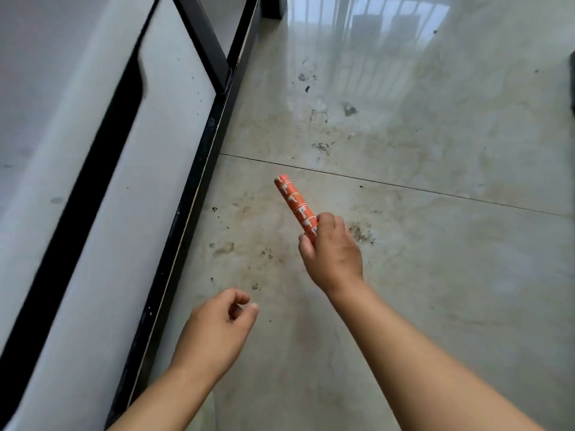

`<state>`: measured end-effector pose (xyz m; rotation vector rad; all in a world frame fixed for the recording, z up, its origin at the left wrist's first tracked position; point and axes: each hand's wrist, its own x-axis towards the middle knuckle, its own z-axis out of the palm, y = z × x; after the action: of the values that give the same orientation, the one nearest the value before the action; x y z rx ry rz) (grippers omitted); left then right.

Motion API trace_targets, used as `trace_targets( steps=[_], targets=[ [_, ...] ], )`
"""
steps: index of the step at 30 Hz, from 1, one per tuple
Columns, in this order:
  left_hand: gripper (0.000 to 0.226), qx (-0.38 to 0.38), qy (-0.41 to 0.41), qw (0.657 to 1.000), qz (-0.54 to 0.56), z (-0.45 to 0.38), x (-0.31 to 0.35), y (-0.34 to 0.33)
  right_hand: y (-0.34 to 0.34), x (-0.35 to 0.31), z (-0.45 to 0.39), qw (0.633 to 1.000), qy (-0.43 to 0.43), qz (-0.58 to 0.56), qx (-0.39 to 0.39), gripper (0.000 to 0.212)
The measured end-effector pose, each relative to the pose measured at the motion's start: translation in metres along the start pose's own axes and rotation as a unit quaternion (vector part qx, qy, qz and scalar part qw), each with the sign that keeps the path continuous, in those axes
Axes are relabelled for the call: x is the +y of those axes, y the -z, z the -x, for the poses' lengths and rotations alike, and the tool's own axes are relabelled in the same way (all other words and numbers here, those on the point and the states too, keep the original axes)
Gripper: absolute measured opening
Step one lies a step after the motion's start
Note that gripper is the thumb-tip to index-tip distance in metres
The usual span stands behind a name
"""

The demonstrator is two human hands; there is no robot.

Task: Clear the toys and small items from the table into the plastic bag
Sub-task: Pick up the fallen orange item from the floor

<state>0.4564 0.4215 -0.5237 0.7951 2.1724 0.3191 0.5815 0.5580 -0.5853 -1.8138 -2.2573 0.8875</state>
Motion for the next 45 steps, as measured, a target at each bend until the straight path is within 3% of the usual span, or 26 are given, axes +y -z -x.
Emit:
trace_targets(
  steps=[6, 14, 21, 25, 35, 42, 45],
  targets=[
    [0.004, -0.025, -0.029, 0.999, -0.024, 0.081, 0.061, 0.046, 0.109, -0.02, 0.102, 0.986, -0.121, -0.111, 0.029, 0.023],
    [0.009, -0.089, -0.107, 0.988, -0.063, 0.215, 0.18, 0.1, 0.274, -0.047, 0.249, 0.931, -0.241, -0.252, 0.108, 0.016],
    [0.013, -0.141, -0.218, 0.96, -0.105, 0.323, 0.284, 0.113, 0.4, -0.041, 0.343, 0.884, -0.312, -0.252, 0.24, 0.019],
    [0.011, -0.179, -0.286, 0.93, -0.143, 0.393, 0.339, 0.098, 0.464, -0.019, 0.412, 0.837, -0.368, -0.258, 0.313, 0.018],
    [0.009, -0.288, -0.403, 0.832, -0.248, 0.558, 0.402, 0.022, 0.544, 0.058, 0.608, 0.705, -0.515, -0.279, 0.4, 0.018],
    [0.008, -0.343, -0.425, 0.782, -0.302, 0.639, 0.404, -0.051, 0.543, 0.121, 0.709, 0.603, -0.652, -0.242, 0.392, 0.034],
    [0.015, -0.351, -0.43, 0.765, -0.326, 0.657, 0.403, -0.074, 0.542, 0.153, 0.736, 0.585, -0.688, -0.217, 0.37, 0.032]
  ],
)
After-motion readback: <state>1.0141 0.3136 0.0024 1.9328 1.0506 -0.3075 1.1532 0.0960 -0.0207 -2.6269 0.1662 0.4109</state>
